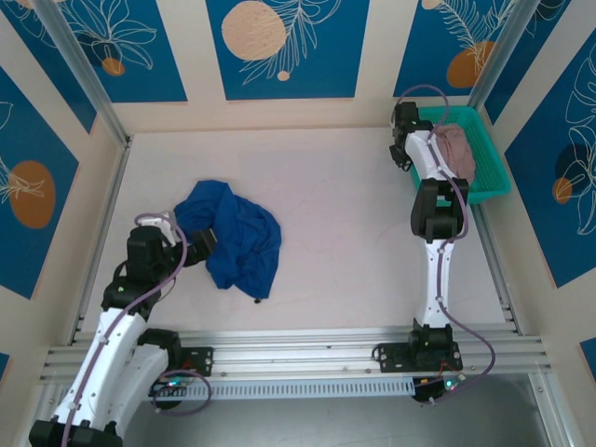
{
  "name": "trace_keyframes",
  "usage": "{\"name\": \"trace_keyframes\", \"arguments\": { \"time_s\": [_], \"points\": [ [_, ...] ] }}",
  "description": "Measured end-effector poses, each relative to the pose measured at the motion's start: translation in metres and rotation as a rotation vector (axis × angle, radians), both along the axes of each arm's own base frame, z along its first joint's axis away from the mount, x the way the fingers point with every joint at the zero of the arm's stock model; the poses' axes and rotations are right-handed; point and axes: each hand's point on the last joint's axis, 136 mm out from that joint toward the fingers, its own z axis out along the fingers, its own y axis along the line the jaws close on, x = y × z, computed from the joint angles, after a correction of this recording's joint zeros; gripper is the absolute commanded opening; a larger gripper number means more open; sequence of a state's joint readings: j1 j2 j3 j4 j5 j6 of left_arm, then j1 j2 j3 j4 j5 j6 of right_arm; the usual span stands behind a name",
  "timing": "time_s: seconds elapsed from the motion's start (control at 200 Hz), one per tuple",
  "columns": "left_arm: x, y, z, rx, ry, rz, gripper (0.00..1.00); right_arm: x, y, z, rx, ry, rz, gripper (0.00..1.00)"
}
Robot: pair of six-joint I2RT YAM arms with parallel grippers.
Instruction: Fold the inside-out t-shirt
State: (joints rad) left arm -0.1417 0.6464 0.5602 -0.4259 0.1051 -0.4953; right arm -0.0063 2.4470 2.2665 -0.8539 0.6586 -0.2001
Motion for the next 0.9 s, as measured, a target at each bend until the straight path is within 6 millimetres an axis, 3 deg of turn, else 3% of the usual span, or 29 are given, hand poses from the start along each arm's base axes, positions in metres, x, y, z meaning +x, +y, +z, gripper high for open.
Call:
{"name": "trace_keyframes", "arguments": {
  "time_s": [0.275,0.4,0.47,0.595,0.755,0.825,0.9],
  "points": [
    [0.005,-0.003,-0.019,0.000,0.066,-0.008,1.00,0.006,-0.003,0.027,0.006,-0.058,-0.055,0.55],
    [0.007,-0.003,-0.025,0.003,0.077,-0.007,1.00,0.002,0.014,0.033,0.049,-0.076,-0.039,0.65],
    [0.010,-0.004,-0.029,0.003,0.086,-0.008,1.00,-0.010,0.037,0.038,0.107,-0.082,-0.006,0.69],
    [0.018,-0.010,-0.047,0.005,0.146,-0.031,0.97,-0.037,0.108,0.067,0.209,-0.145,0.129,0.71],
    [0.020,-0.025,-0.083,0.036,0.266,-0.086,0.91,-0.092,0.247,0.114,0.361,-0.261,0.430,0.71],
    [0.018,-0.030,-0.095,0.049,0.305,-0.108,0.88,-0.128,0.305,0.113,0.474,-0.247,0.558,0.71],
    [0.016,-0.033,-0.101,0.062,0.327,-0.124,0.88,-0.170,0.349,0.091,0.591,-0.171,0.646,0.71]
  ]
}}
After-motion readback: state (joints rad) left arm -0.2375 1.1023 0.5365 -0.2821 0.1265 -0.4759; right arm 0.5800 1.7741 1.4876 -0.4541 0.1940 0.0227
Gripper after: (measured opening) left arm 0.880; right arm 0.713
